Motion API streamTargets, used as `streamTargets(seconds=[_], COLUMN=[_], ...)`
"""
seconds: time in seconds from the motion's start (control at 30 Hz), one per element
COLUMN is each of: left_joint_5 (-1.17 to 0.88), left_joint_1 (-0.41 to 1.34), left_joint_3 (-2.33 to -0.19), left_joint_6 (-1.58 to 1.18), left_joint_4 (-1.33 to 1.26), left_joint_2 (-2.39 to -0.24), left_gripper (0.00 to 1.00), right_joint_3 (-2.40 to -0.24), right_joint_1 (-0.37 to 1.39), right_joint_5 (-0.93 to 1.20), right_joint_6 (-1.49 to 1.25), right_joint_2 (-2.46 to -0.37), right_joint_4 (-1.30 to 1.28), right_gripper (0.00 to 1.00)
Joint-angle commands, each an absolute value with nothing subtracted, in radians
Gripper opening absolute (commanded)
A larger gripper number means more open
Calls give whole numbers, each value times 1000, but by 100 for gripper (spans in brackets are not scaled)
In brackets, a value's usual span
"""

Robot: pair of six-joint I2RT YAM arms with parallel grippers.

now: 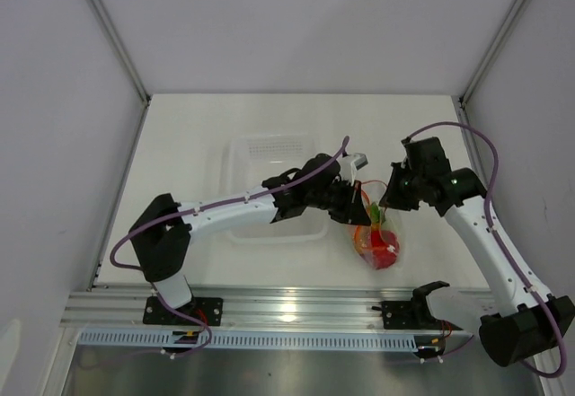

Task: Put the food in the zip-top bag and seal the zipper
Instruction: Adjust the zipper food storage bag at the center of the board.

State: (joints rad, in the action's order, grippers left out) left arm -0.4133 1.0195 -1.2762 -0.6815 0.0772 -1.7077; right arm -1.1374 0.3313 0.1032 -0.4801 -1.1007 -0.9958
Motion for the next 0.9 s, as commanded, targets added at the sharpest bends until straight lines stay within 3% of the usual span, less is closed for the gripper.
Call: streamTargets(seconds=[0.0,0.1,0.13,0.23,0.57,0.87], left_joint_5=[-370,-338,-336,-336,-331,-380], left_joint_1=[1014,1003,1000,989,928,913], left_joint_3=[-1351,-1400,-1416,-1462,-1508,-1548], left_joint_6=[-738,-802,-825,-856,-996,-1042], left_joint_4=[69,135,147,195,183,153], left_joint_2=[-1697,-1709,-1718,-1726,-1727,-1783], left_gripper=[1,1,0,1,1,1], right_joint_3=[-1203,-1252,-1264,-1290,-1325,-1097], right_joint_1=[325,316,316,307,301,301], right_joint_5=[85,71,68,98,64,147], right_joint_6=[-430,-402,-391,-373,-374,-453], right_joint_2=[-1072,-1072,-1071,-1043,-930,-684], right_joint_4=[-969,-1008,-1029,-1054,-1121,-1035], right_gripper=[0,24,46,66,80,79])
